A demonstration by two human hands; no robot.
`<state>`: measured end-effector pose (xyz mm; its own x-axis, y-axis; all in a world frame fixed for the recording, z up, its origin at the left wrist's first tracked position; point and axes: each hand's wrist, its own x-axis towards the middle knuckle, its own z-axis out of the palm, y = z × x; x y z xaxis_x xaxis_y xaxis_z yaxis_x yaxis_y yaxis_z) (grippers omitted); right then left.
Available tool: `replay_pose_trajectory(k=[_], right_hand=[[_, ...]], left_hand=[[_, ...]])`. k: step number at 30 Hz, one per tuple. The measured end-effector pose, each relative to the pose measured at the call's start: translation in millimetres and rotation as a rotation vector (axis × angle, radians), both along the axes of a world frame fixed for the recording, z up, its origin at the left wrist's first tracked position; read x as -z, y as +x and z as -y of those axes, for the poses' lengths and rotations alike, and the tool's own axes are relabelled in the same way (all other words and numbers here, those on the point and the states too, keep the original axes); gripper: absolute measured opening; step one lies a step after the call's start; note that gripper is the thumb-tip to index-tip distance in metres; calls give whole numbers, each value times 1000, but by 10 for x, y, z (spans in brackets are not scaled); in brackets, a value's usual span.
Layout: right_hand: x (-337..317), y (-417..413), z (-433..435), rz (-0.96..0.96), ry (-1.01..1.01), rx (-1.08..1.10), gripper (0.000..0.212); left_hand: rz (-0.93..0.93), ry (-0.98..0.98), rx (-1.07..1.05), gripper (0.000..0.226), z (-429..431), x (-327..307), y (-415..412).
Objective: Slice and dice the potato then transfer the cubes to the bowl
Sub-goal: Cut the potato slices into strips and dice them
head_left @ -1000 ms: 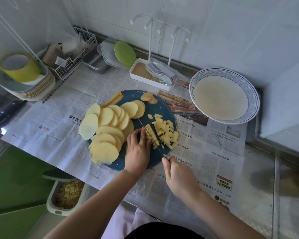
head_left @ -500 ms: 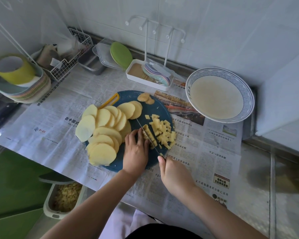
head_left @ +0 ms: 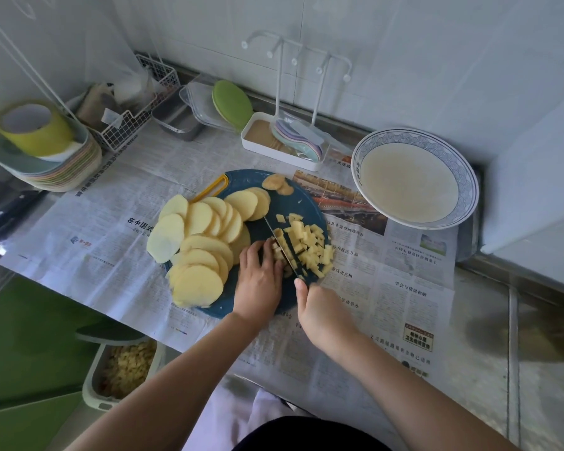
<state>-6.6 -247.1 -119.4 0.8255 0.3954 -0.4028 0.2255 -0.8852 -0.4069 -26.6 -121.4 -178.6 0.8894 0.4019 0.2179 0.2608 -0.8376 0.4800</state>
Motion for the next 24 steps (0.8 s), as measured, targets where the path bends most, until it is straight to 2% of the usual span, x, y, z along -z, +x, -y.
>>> replay_pose_trajectory(k=[3, 7, 9, 16, 24], right_hand=[[24, 12, 64, -88, 121, 80, 56], [1, 23, 242, -327, 433, 240, 56], [-31, -2, 292, -361, 491, 262, 53], [-168, -112, 224, -125, 370, 86, 54], [-227, -200, 201, -71, 339, 26, 51]], left_hand=[[-28, -2, 28, 49, -43, -17, -25], [-48, -65, 63, 54, -74, -54, -63], [-38, -130, 63, 54, -86, -79, -71], [10, -182, -19, 53, -88, -104, -120], [55, -246, -82, 49, -53, -120, -65]])
